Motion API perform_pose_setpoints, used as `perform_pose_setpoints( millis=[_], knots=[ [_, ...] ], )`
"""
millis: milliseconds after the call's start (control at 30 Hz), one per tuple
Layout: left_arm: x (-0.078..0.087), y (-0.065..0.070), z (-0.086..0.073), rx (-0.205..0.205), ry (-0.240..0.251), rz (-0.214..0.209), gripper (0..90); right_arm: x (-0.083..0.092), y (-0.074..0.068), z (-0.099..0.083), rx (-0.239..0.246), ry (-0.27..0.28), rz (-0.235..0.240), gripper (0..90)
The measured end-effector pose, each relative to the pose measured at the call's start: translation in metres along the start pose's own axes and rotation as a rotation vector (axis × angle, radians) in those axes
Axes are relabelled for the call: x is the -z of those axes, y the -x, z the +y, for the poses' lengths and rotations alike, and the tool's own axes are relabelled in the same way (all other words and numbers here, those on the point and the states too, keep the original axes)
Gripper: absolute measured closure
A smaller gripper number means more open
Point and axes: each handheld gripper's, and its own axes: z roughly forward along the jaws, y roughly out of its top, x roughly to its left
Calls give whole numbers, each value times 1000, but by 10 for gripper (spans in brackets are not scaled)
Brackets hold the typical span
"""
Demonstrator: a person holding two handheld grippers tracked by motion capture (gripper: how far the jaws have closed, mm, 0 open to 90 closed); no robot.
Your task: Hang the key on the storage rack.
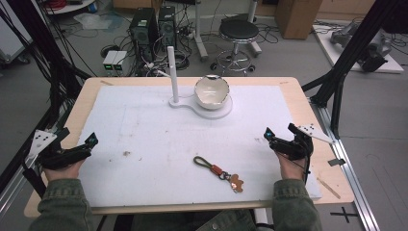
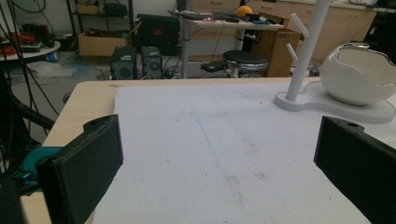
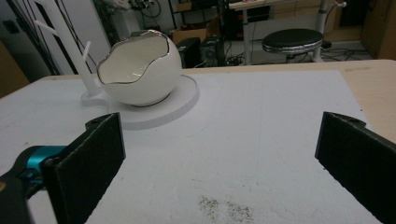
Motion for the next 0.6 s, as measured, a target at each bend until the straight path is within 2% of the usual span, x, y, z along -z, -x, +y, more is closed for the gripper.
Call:
perform_pose_setpoints(
  millis=[300,400,500,600],
  knots=[
    [0,0,0,5,-2,-6,17,-1,-1,0,17,0,-8,6],
    [0,0,0,10,1,-7,17,0,-1,0,-16,0,-8,6],
    [0,0,0,17,5,-7,18,3,1,1,-42,26,10,6],
    [-1,1,0,15,1,-11,18,3,1,3,-56,-4,11,6]
  ],
)
